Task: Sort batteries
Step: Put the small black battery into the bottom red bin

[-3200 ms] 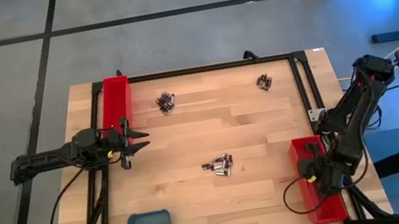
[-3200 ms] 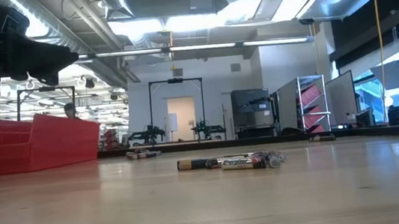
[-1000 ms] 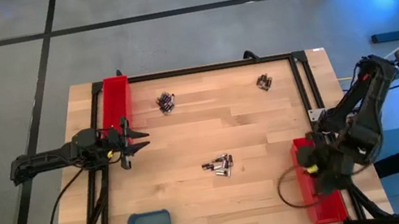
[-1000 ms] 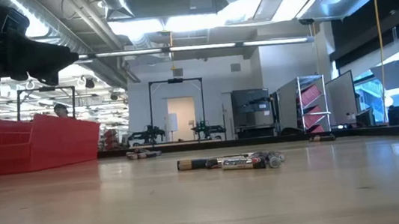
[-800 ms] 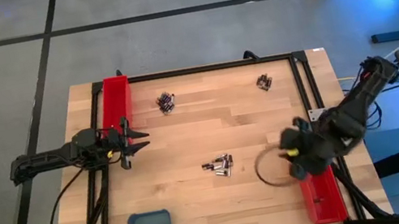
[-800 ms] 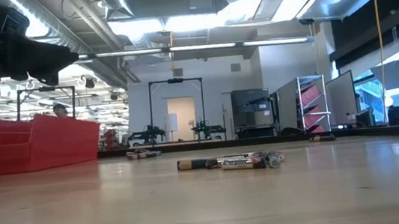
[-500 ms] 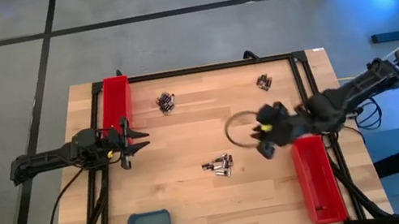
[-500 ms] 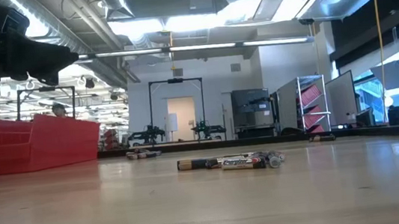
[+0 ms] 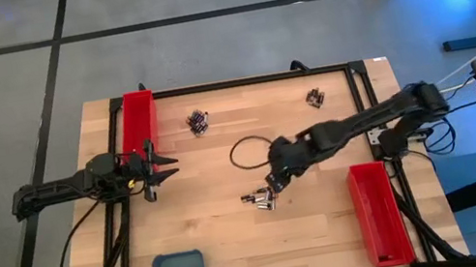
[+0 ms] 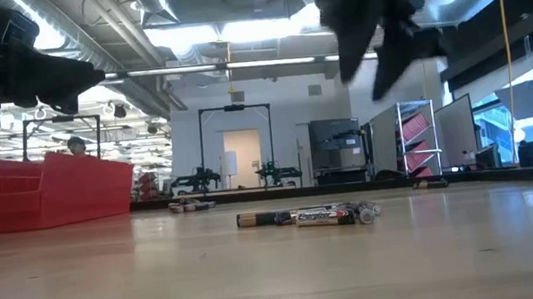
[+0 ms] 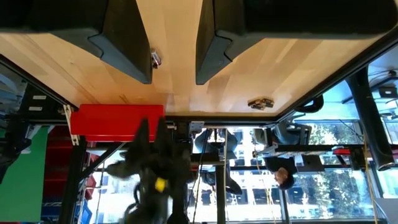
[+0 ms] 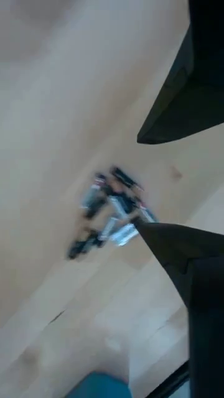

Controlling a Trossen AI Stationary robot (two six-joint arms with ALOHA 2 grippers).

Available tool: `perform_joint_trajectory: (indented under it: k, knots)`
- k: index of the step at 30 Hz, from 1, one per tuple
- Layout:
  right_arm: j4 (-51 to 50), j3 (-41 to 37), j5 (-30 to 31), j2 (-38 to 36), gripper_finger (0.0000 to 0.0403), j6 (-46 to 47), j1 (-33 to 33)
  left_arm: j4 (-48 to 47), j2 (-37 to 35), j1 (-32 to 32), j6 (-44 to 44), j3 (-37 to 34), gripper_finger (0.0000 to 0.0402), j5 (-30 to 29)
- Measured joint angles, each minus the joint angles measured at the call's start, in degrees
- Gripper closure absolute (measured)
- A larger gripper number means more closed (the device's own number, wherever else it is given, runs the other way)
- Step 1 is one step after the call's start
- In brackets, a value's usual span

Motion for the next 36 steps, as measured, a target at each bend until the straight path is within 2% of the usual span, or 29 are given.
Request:
perform_joint_trajectory:
  k: [8, 13, 25, 36]
  knots:
    - [2.5, 0.0, -2.2, 9.6, 0.0203, 10.1, 1.8, 0.0, 0.0, 0.0, 0.0, 0.0, 0.0288, 0.0]
    - [5.1, 0.0, -1.7, 13.3, 0.0221, 11.9, 1.8, 0.0, 0.0, 0.0, 0.0, 0.0, 0.0288, 0.0]
    - [6.5, 0.1, 1.6, 15.8, 0.0256, 13.5, 1.8, 0.0, 0.0, 0.0, 0.0, 0.0, 0.0288, 0.0]
    - [7.7, 0.2, 1.4, 18.4, 0.0283, 13.4, 1.8, 0.0, 0.1, 0.0, 0.0, 0.0, 0.0288, 0.0]
